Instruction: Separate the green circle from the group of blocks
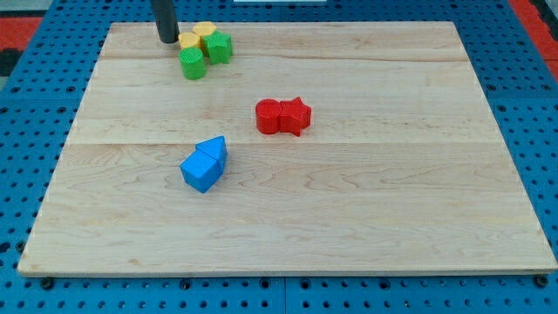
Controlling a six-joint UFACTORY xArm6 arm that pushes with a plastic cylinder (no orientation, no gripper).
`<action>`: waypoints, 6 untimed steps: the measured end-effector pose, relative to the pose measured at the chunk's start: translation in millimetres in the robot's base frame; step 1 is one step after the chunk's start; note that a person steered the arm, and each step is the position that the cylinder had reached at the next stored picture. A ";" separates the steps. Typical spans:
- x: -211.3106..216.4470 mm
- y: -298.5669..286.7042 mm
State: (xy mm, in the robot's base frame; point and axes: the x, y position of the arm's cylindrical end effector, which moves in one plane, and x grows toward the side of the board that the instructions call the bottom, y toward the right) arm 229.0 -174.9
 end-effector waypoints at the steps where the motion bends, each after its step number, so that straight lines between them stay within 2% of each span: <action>1: 2.6 -20.5; 2: 31.0 1.0; 4: 58.5 39.7; 5: 65.3 23.6; 6: 82.0 70.4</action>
